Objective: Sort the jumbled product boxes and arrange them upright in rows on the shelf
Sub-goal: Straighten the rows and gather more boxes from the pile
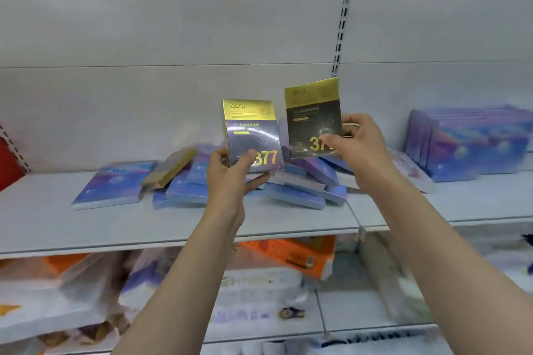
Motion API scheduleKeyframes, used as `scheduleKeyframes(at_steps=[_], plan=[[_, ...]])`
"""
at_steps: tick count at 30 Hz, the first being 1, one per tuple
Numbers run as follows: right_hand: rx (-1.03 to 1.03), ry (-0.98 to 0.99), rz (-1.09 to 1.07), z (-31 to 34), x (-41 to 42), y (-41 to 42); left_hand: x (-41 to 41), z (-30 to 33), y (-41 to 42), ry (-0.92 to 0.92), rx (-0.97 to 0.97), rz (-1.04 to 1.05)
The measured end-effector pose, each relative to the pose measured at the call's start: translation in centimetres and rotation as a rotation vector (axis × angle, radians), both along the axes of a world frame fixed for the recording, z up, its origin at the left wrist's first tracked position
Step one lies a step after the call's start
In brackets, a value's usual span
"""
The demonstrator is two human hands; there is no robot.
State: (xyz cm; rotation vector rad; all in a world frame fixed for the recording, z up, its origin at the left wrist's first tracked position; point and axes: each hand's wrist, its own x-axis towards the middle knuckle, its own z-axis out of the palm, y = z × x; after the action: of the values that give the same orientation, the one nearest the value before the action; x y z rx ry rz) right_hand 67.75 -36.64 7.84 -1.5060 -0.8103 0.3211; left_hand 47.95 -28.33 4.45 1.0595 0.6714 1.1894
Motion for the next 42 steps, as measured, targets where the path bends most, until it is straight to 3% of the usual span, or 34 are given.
scheduleKeyframes(at_steps=[12,22,27,31,42], plan=[[0.085,0.058,-0.184,-2.4,13.4,-19.7,16.2,-1.8,-15.3,0.036,0.190,-0.303],[0.063,0.084,-0.439,-4.7,28.3,-32.4,34.5,-2.3,-23.5,0.172,0.175,-0.442],[0.001,0.051,-0.367,-5.4,38.6,-38.1,46.9,-5.0,-27.1,0.147,0.091,-0.532],[-0.137,0.014,-0.376,-4.3,46.5,-41.1,55.3,-5.7,-29.3,0.207,0.035,-0.571],[-0.095,0.054,-0.365,-5.5,65.9,-43.2,70.7,-4.5,-31.4,0.379,0.095,-0.444]])
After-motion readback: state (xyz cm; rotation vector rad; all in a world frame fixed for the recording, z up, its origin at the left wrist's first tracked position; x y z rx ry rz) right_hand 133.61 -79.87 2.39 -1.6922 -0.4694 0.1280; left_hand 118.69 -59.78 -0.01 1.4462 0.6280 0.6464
